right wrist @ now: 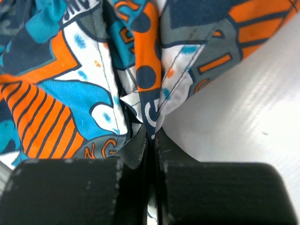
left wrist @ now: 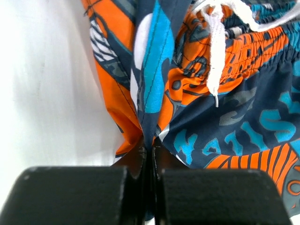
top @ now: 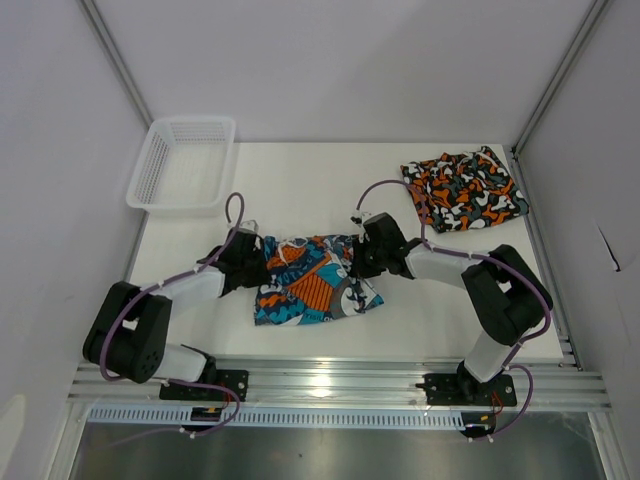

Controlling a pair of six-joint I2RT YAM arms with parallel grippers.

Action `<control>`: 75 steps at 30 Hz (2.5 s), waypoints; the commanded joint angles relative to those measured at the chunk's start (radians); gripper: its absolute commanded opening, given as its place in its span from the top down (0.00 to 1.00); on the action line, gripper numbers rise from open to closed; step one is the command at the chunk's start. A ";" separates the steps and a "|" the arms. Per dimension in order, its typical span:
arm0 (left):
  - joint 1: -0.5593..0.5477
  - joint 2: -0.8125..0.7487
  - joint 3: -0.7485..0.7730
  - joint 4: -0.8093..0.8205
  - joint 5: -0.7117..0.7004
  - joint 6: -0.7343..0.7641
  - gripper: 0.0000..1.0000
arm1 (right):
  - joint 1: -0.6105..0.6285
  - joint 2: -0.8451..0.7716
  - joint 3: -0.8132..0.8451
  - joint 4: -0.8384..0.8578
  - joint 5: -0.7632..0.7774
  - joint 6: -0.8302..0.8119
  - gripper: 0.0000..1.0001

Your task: Fold and stack the shorts

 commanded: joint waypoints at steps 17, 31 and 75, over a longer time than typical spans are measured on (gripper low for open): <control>-0.207 0.251 0.463 -0.064 -0.105 -0.169 1.00 | -0.169 -0.059 0.286 -0.244 0.138 0.009 1.00; -0.290 0.659 1.055 -0.098 -0.071 -0.213 1.00 | -0.399 0.088 0.559 -0.353 0.074 -0.030 1.00; 0.061 0.086 0.166 -0.029 -0.058 -0.120 1.00 | -0.060 0.260 0.585 -0.335 0.141 0.052 0.54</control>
